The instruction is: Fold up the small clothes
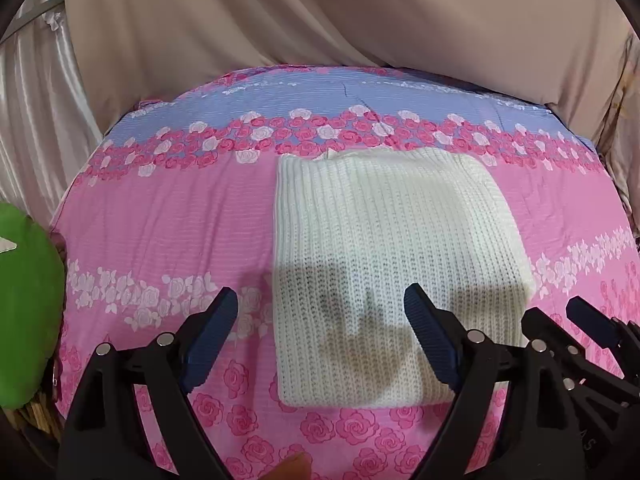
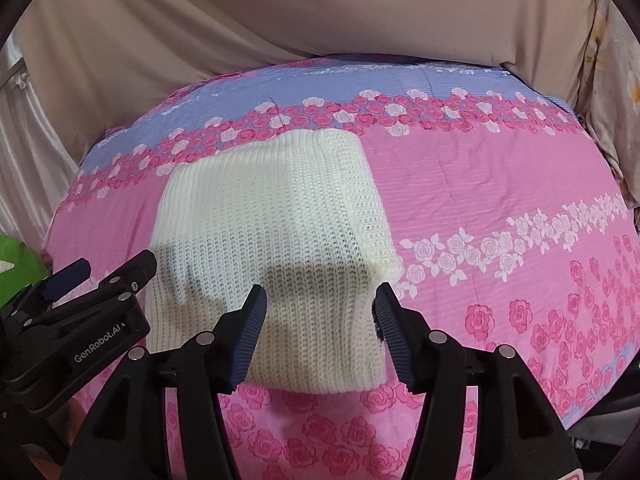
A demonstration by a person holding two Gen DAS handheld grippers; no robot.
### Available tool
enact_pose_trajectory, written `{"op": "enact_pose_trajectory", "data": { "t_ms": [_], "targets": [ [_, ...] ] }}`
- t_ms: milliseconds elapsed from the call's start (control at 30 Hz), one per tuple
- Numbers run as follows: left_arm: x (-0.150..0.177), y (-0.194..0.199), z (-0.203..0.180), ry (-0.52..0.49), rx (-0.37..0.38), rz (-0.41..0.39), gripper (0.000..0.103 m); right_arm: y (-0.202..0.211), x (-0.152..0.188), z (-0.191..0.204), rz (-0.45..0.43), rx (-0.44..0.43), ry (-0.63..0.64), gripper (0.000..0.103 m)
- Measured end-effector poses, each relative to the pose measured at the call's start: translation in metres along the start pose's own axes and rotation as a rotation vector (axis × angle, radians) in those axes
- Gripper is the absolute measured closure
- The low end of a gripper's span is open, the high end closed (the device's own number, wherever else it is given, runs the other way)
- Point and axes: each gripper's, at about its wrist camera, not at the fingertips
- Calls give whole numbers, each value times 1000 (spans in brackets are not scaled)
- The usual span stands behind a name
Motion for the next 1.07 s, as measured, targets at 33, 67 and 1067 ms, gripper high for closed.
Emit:
{"op": "enact_pose_trajectory", "data": {
  "t_ms": [33,67,1067],
  "targets": [
    [1,1,-1,-4,-4,-2,20,1,1,1,-4,3,5,47],
    [2,2,-2,-7,-7,-1,20,1,2,2,-8,4,10,47],
    [2,5,-7,-14,-43,-8,20,7,7,7,-21,5,31,45]
  ]
}}
Point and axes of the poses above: each gripper's, at about its wrist camera, not at the fingertips, and y roughly against the way its jaws point, z to its left, x to its underside, and after that the axes turned 9 degrees about -y, right-handed
